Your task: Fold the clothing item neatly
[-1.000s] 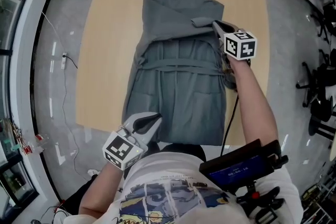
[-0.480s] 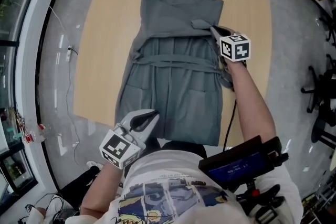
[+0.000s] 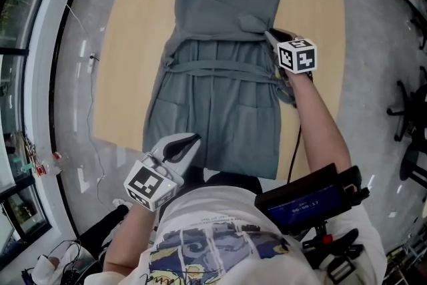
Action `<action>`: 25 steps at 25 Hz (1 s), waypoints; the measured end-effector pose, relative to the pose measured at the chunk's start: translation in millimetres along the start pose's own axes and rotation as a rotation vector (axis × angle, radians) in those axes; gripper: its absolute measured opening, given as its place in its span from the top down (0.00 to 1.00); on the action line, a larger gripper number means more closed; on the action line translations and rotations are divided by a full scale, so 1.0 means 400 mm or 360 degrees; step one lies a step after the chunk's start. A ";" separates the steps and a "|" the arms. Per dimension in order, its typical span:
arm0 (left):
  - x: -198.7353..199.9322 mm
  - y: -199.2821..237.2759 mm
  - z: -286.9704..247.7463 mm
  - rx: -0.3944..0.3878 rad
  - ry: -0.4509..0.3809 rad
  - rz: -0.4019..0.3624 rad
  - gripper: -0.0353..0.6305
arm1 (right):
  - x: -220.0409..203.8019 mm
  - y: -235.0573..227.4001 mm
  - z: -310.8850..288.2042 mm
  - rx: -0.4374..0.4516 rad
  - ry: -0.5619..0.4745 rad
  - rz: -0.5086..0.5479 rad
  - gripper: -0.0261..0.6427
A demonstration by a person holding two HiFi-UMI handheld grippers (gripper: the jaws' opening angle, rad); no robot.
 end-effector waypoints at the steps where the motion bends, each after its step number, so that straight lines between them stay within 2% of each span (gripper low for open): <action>1: 0.000 -0.001 -0.001 -0.0003 0.0001 -0.0002 0.92 | -0.002 0.002 0.009 -0.0007 -0.0001 0.0022 0.89; 4: 0.006 -0.005 -0.006 -0.0017 -0.0007 -0.0014 0.92 | -0.010 0.008 0.044 -0.0043 -0.0007 0.0106 0.89; 13: 0.007 -0.025 0.030 -0.0088 -0.0066 -0.0093 0.92 | -0.044 0.053 0.152 -0.0135 -0.0049 0.0178 0.89; 25: -0.108 -0.053 0.197 -0.0186 -0.0151 -0.0178 0.92 | -0.231 0.278 0.333 -0.0204 -0.0052 0.0183 0.89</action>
Point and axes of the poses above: the fingertips, and each gripper's own axes: z backward along the fingers, y to its left, x out of its top, the point moved 3 cm from there along z, backward along the fingers, and after that the axes turned 11 degrees about -z, right-handed, at the moved point
